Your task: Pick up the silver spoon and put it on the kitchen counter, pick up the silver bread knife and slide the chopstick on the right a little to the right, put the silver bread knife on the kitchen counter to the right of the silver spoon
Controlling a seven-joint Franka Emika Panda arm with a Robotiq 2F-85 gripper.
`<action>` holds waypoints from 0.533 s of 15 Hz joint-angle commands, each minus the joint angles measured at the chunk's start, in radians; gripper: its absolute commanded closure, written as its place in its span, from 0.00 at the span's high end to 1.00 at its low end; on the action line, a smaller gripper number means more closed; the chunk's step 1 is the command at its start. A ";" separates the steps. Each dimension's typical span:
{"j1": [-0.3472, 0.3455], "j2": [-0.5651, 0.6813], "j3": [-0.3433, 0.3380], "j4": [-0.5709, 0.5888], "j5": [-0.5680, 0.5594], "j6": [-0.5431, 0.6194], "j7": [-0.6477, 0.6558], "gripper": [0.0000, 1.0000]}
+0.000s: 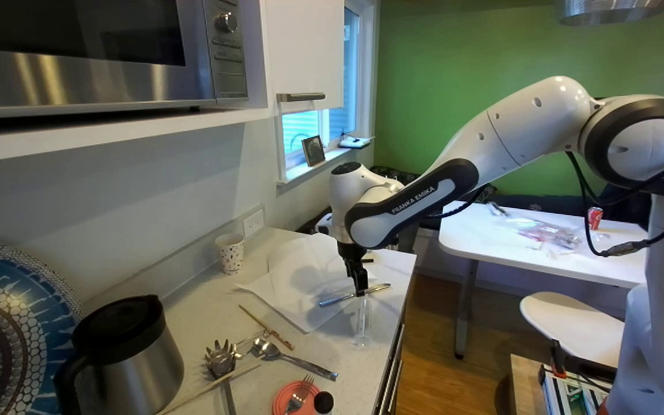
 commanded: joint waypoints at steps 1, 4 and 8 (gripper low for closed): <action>-0.012 0.047 0.020 0.032 0.009 0.008 -0.044 0.55; -0.014 0.070 0.027 0.050 0.006 0.012 -0.052 0.50; -0.016 0.096 0.032 0.074 0.001 0.005 -0.067 0.50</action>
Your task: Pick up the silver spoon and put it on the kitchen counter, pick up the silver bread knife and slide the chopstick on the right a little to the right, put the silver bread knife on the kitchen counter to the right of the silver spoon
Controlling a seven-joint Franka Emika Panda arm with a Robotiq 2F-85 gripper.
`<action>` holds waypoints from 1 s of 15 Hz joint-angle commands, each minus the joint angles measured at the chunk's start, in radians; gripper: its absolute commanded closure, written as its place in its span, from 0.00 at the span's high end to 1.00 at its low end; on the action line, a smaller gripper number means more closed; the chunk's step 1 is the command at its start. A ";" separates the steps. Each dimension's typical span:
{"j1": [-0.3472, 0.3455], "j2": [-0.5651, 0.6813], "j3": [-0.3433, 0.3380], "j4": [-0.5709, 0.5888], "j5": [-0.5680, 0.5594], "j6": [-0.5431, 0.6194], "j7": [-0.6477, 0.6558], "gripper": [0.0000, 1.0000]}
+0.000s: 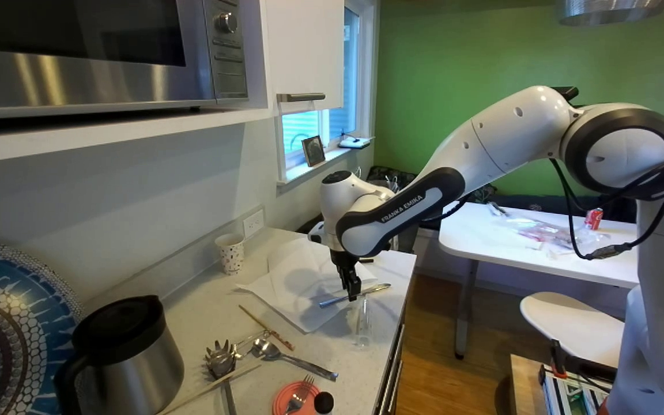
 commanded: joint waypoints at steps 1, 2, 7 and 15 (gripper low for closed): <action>-0.016 0.035 0.013 0.032 0.002 0.002 -0.035 0.48; -0.017 0.041 0.013 0.038 0.002 0.003 -0.039 0.45; -0.021 0.066 0.015 0.061 0.003 -0.004 -0.071 0.40; -0.026 0.098 0.016 0.087 0.000 -0.009 -0.101 0.26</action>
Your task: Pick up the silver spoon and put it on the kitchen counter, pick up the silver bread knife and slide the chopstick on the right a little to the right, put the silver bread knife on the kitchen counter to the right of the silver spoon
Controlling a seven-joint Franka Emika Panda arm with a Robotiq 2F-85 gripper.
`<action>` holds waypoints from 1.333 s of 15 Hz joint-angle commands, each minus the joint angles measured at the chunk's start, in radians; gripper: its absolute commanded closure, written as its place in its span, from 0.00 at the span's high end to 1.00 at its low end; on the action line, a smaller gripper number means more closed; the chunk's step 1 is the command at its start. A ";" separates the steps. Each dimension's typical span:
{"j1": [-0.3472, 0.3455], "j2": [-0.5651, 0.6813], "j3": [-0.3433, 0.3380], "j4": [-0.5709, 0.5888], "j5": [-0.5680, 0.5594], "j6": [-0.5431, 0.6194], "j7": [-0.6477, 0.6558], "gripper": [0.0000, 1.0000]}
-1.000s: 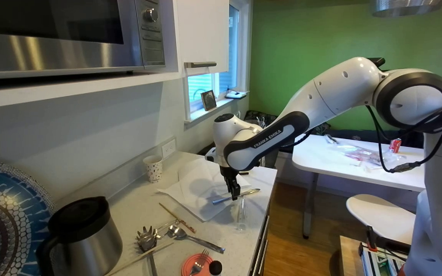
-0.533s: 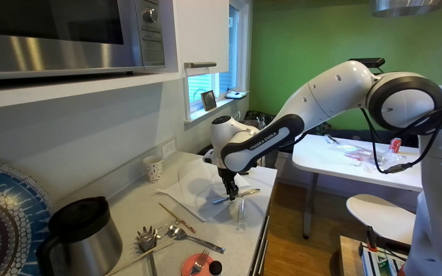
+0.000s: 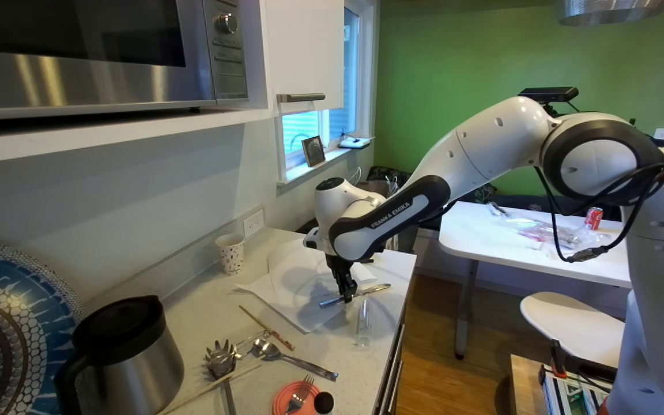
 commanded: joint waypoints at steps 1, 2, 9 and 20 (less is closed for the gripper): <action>-0.018 0.023 0.015 0.024 0.001 -0.010 -0.031 0.14; -0.018 0.022 0.016 0.026 0.000 -0.011 -0.032 0.02; -0.010 -0.064 0.026 -0.027 0.007 -0.005 -0.015 0.03; 0.010 -0.159 0.084 0.044 0.436 -0.177 0.141 0.03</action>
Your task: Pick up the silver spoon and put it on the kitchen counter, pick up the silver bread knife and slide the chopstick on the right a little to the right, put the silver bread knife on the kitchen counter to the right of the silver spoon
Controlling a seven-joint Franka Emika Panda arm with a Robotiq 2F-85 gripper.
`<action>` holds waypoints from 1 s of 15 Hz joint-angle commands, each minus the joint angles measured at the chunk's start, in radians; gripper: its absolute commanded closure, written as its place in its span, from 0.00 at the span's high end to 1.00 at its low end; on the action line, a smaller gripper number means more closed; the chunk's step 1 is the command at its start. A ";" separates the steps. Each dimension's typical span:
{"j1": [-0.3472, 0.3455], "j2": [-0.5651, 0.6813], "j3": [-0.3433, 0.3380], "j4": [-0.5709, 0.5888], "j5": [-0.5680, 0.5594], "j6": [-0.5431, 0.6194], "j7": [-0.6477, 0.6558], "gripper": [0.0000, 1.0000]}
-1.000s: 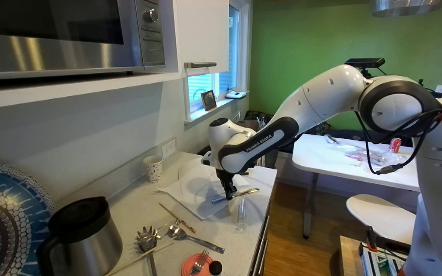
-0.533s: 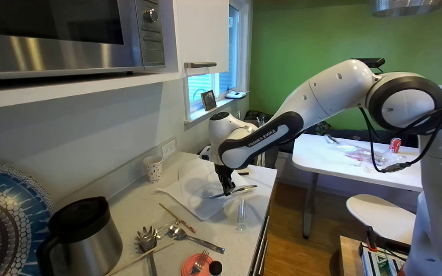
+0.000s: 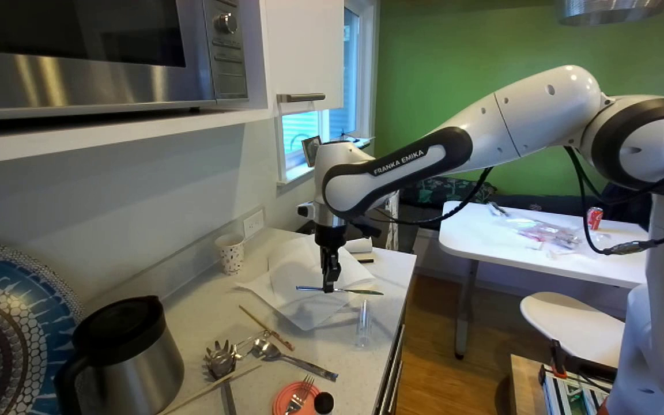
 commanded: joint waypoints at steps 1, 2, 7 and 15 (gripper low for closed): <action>0.015 0.000 0.019 0.027 0.137 -0.046 0.125 0.03; 0.021 0.007 0.022 0.034 0.157 -0.042 0.176 0.03; 0.025 0.007 0.033 0.031 0.197 -0.012 0.221 0.13; 0.015 0.045 0.029 0.100 0.283 -0.147 0.335 0.03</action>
